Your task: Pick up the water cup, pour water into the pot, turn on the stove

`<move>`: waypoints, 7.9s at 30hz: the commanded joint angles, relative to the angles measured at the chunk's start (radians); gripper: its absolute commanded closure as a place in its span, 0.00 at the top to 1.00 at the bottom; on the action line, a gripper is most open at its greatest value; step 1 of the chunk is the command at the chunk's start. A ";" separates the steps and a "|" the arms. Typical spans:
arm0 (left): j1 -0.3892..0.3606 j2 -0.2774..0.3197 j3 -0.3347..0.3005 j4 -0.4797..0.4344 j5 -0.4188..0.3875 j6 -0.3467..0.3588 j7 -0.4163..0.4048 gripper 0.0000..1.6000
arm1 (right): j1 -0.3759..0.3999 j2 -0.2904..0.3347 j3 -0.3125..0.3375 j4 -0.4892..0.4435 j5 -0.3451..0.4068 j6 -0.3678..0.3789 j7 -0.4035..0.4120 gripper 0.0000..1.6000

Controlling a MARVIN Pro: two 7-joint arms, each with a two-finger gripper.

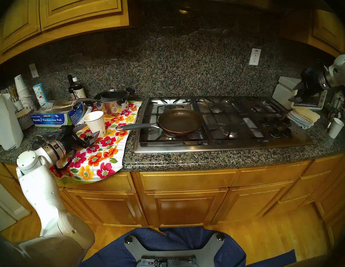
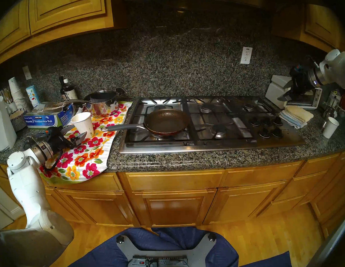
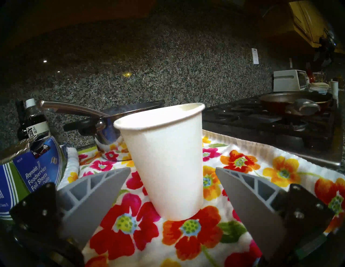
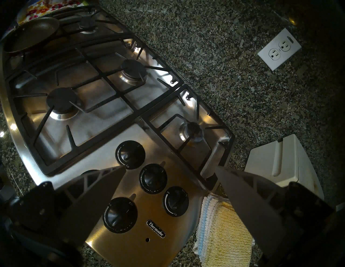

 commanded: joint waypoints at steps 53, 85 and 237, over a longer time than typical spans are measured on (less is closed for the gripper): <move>-0.117 0.019 0.070 0.123 -0.014 -0.025 0.056 1.00 | 0.031 -0.002 -0.001 0.024 0.001 -0.001 -0.002 1.00; -0.148 0.026 0.095 0.041 -0.012 -0.001 0.021 0.49 | 0.030 -0.002 -0.001 0.023 0.002 -0.001 -0.003 1.00; -0.478 0.031 0.916 -0.087 0.268 0.171 -0.108 0.50 | 0.030 -0.002 -0.001 0.024 0.002 -0.001 -0.003 1.00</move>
